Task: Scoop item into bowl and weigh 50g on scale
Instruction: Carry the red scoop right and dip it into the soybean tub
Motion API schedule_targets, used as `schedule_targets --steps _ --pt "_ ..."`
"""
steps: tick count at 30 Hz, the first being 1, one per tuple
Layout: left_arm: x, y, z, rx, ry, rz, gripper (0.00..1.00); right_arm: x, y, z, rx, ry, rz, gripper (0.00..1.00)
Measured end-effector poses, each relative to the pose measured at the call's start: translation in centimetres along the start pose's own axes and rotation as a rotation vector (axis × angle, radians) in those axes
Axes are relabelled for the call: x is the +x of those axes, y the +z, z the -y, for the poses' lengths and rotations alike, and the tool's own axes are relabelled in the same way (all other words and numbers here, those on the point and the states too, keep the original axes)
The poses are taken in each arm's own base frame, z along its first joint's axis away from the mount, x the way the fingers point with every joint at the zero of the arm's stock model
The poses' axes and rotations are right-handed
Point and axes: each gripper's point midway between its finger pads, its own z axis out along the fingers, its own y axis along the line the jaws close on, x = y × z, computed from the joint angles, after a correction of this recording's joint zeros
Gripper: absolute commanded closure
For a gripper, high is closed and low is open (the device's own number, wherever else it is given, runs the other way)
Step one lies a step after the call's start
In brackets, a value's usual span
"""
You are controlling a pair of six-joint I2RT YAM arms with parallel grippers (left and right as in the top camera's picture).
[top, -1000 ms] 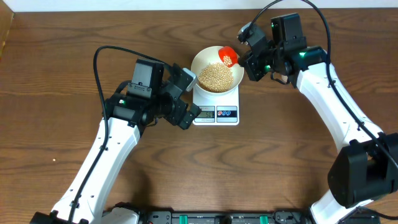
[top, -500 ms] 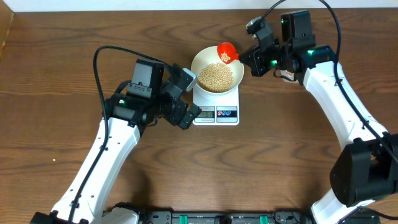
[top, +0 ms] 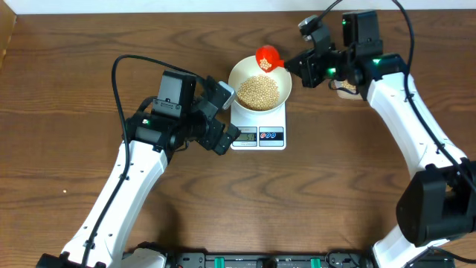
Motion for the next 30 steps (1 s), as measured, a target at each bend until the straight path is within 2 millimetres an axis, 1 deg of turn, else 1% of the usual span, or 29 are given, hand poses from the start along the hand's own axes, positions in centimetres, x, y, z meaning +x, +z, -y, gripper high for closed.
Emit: schedule_targets --steps 4,10,12,13,17,21,22,25,30 --pt "0.0 0.0 0.0 0.0 0.0 0.0 0.01 -0.6 -1.3 0.8 -0.036 0.05 0.037 0.99" --pt "0.0 0.0 0.0 0.0 0.0 0.0 0.01 -0.7 -4.4 3.7 -0.035 0.143 0.083 0.99" --pt "0.0 0.0 0.0 0.0 0.0 0.0 0.01 -0.5 -6.2 5.1 -0.007 0.184 0.095 0.99" --pt "0.0 0.0 0.0 0.0 0.0 0.0 0.01 -0.5 -6.9 5.4 0.002 0.195 0.102 0.99" --pt "0.0 0.0 0.0 0.0 0.0 0.0 0.01 -0.4 -11.4 7.1 0.079 0.245 0.144 0.99" --pt "0.0 0.0 0.0 0.0 0.0 0.0 0.01 0.5 -15.3 8.6 0.173 0.294 0.16 0.99" --pt "0.0 0.0 0.0 0.0 0.0 0.0 0.01 0.8 -15.9 9.1 0.195 0.303 0.157 0.99" --pt "0.0 0.0 0.0 0.0 0.0 0.0 0.01 2.2 -16.6 10.3 0.26 0.328 0.122 0.99" --pt "0.0 0.0 0.0 0.0 0.0 0.0 0.01 3.6 -17.0 12.3 0.416 0.309 0.058 0.99"
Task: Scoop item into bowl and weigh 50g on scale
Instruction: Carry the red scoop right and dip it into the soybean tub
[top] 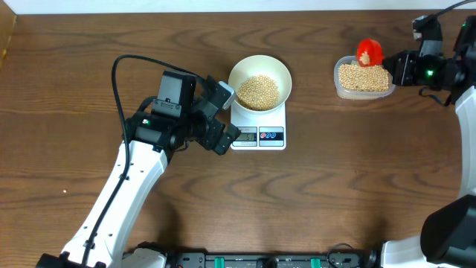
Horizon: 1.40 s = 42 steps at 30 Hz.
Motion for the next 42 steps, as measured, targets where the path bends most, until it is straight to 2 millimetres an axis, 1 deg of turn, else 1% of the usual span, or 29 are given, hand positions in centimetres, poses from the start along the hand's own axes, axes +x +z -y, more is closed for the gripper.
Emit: schedule_targets --steps 4,11,15,26,31,35,38,42 --pt "0.0 0.0 0.0 0.0 0.0 0.0 0.01 0.5 0.7 1.2 0.153 -0.059 -0.041 0.99" --pt "0.0 0.0 0.0 0.0 0.0 0.0 0.01 1.6 1.4 1.6 0.377 -0.171 -0.131 0.99" --pt "0.0 0.0 0.0 0.0 0.0 0.0 0.01 2.0 1.3 1.7 0.461 -0.212 -0.164 0.99" --pt "0.0 0.0 0.0 0.0 0.0 0.0 0.01 1.7 0.6 2.4 0.634 -0.301 -0.188 0.99" --pt "0.0 0.0 0.0 0.0 0.0 0.0 0.01 1.3 0.8 1.7 0.655 -0.347 -0.185 0.99" --pt "0.0 0.0 0.0 0.0 0.0 0.0 0.01 1.0 1.3 1.0 0.621 -0.356 -0.165 0.99" --pt "0.0 0.0 0.0 0.0 0.0 0.0 0.01 0.7 2.2 -0.2 0.538 -0.355 -0.139 0.99" --pt "0.0 0.0 0.0 0.0 0.0 0.0 0.01 0.2 3.3 -2.7 0.384 -0.346 -0.096 0.99"
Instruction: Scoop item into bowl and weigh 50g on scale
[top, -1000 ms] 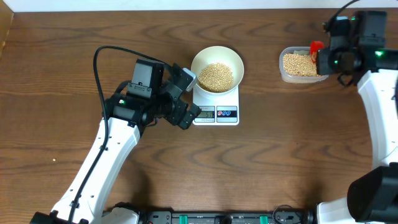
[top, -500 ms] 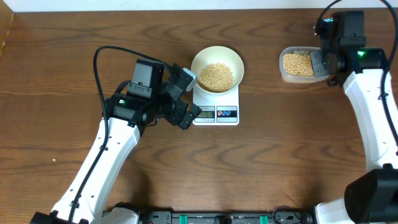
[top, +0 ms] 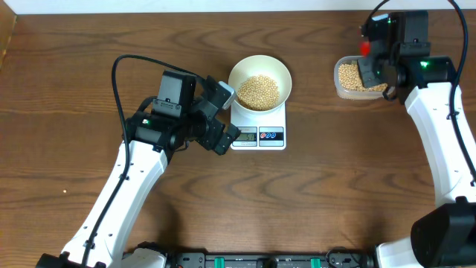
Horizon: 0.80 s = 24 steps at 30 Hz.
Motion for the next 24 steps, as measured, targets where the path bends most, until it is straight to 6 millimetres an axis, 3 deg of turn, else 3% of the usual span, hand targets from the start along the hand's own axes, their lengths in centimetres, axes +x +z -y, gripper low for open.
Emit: schedule_targets --steps 7,10,17,24 --pt "0.0 0.0 0.0 0.0 0.0 0.0 0.01 -7.1 -3.0 -4.5 -0.264 0.019 0.266 0.99" --pt "0.0 0.0 0.0 0.0 0.0 0.0 0.01 -8.5 -4.0 -7.5 -0.358 -0.014 0.32 0.99" --pt "0.0 0.0 0.0 0.0 0.0 0.0 0.01 -7.9 -3.9 -14.9 -0.528 -0.112 0.285 0.99" --pt "0.0 0.0 0.0 0.0 0.0 0.0 0.01 -5.9 -3.2 -17.6 -0.568 -0.198 0.216 0.99"
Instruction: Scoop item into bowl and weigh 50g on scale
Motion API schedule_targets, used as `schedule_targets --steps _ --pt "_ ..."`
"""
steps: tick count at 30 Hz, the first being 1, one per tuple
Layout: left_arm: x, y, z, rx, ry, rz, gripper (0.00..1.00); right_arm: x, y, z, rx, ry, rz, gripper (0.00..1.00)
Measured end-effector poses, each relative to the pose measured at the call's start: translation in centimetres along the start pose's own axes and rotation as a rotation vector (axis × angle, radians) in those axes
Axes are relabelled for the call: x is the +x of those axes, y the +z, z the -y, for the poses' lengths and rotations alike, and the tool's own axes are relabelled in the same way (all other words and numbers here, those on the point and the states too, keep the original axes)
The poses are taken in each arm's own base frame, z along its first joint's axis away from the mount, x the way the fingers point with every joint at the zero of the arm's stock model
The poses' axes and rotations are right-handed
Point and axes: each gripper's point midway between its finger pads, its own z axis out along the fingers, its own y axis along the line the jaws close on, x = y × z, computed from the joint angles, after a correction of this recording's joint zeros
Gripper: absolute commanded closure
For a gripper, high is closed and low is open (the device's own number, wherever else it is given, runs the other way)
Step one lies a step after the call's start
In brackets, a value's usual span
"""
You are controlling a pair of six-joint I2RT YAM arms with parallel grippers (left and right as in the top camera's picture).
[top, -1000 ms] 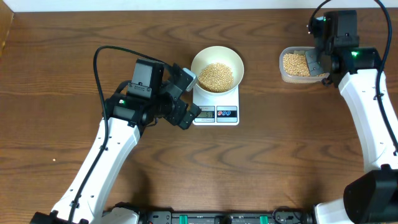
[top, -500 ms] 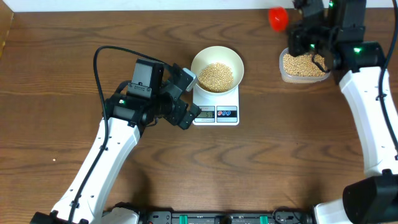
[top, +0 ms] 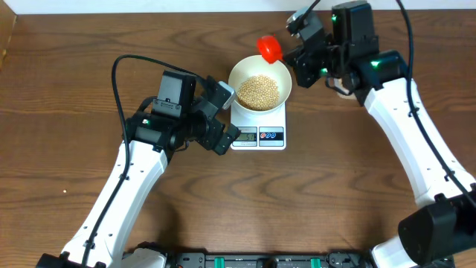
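A cream bowl (top: 285, 74) holding soybeans (top: 257, 90) stands on the white digital scale (top: 259, 136) at the table's middle. My right gripper (top: 292, 55) is shut on the handle of a red scoop (top: 269, 48). The scoop's cup hangs just over the bowl's far rim, and no beans show in it from above. My left gripper (top: 226, 117) is open at the scale's left edge, one finger on each side of that corner. The bean container is almost wholly hidden under my right arm.
The right arm (top: 405, 126) stretches from the lower right corner up to the bowl. The left arm (top: 126, 186) lies across the lower left. A cable loops above the left wrist. The wooden table's far edge runs just behind the bowl.
My right gripper with the red scoop has moved left, from over the bean container at the far right to the bowl's far rim. The left arm has not moved.
The scoop, with beans in it, was first at the bowl's far rim. Then it was held over the bean container on the right, then low at the container. Now it is back at the bowl's rim. The left gripper stayed by the scale throughout.
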Motion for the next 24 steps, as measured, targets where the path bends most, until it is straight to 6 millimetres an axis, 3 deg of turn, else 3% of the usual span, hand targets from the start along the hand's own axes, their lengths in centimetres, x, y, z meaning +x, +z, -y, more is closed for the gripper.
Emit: schedule_targets --steps 11,24 --pt "0.0 0.0 0.0 0.0 0.0 0.0 0.01 4.0 4.4 1.0 -0.018 -0.003 -0.134 0.99" --pt "0.0 0.0 0.0 0.0 0.0 0.0 0.01 5.5 6.0 1.7 0.009 -0.034 -0.186 0.99"
